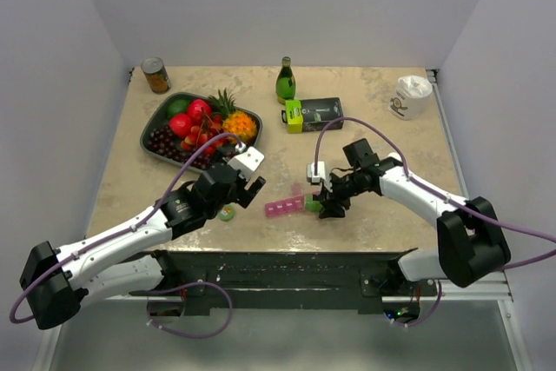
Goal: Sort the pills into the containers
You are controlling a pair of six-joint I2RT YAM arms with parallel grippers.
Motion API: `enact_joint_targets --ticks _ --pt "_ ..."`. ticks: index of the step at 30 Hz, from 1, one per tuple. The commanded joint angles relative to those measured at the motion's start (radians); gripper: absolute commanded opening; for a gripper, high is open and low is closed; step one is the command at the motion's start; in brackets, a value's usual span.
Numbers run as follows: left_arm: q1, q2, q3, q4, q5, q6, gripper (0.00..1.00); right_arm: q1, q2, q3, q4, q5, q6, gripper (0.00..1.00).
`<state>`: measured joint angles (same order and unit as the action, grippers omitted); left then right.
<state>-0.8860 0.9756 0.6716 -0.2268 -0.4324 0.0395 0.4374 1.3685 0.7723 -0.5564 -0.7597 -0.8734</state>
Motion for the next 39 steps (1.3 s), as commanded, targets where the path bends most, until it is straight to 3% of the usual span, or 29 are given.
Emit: enact_joint_targets --ticks 1,39 --pt "-0.001 -0.009 -0.003 0.015 -0.017 0.022 0.95 0.021 0.007 0.008 0.036 0.046 0.056 0.00" --pt "-0.001 -0.037 -0.006 0.014 0.078 0.028 0.94 0.112 0.109 0.127 -0.007 0.246 0.235 0.00"
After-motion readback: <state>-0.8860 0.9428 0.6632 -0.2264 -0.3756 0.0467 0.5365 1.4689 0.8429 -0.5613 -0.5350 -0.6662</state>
